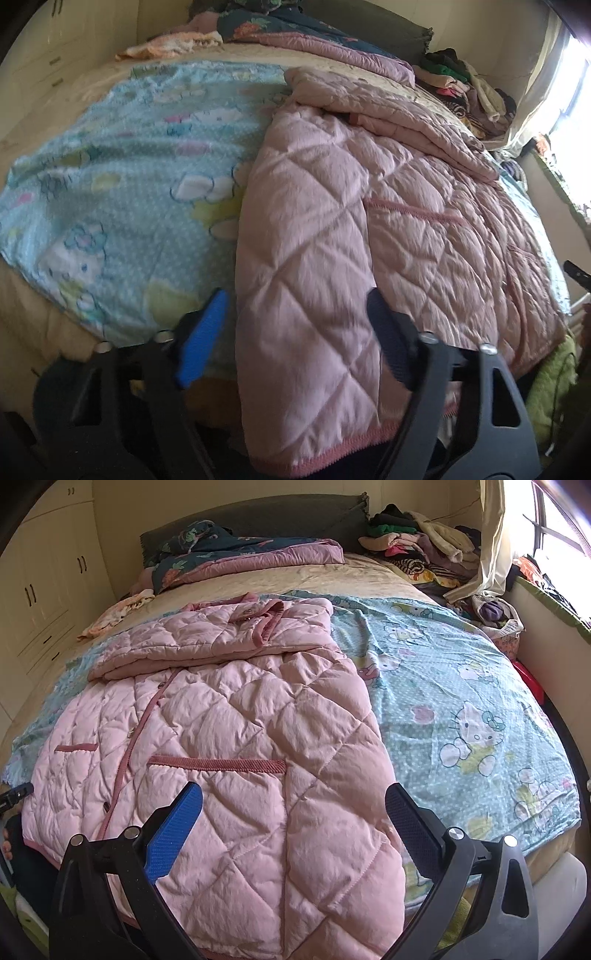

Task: Fold large clothes
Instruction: 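Move both open tools down to the jacket hem, then grasp the jacket hem with the left gripper while the right gripper grasps the hem too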

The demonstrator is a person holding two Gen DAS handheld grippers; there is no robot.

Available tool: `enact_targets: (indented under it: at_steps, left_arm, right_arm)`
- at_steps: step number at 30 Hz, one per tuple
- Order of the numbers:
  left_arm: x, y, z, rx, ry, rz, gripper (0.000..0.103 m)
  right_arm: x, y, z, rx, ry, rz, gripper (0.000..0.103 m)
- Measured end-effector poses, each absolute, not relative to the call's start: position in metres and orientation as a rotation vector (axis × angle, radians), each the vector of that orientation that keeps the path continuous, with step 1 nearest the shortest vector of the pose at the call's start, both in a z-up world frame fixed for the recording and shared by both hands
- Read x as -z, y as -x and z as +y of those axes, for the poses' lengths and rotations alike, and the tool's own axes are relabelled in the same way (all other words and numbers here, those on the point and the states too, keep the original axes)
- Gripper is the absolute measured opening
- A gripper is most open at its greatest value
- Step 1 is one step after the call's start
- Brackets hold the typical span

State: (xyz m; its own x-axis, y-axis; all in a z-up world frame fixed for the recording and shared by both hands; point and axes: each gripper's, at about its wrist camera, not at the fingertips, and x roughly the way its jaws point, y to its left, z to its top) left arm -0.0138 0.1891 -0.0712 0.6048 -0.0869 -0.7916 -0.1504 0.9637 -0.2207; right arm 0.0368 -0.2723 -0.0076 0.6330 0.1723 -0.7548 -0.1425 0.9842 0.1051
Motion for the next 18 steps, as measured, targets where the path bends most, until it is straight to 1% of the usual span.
enact_targets:
  at_steps: [1,2,12,15,18]
  left_arm:
    - [0.073,0.016,0.19,-0.03,0.288,0.933,0.054]
    - [0.075,0.019,0.19,-0.025,0.296,0.939,0.053]
    - [0.083,0.037,0.177,0.007,0.248,0.988,0.054]
    - [0.086,0.037,0.175,0.01,0.243,0.996,0.063]
    - [0.09,0.036,0.17,0.014,0.221,1.014,0.07]
  right_arm:
    - [0.008,-0.036,-0.273,-0.179,-0.036,0.867,0.099]
    - [0.008,-0.034,-0.274,-0.179,-0.036,0.868,0.099]
    - [0.026,-0.013,-0.302,-0.189,-0.071,0.948,0.099]
    - [0.036,-0.006,-0.313,-0.197,-0.104,0.998,0.099]
    - [0.046,0.001,-0.323,-0.216,-0.142,1.042,0.099]
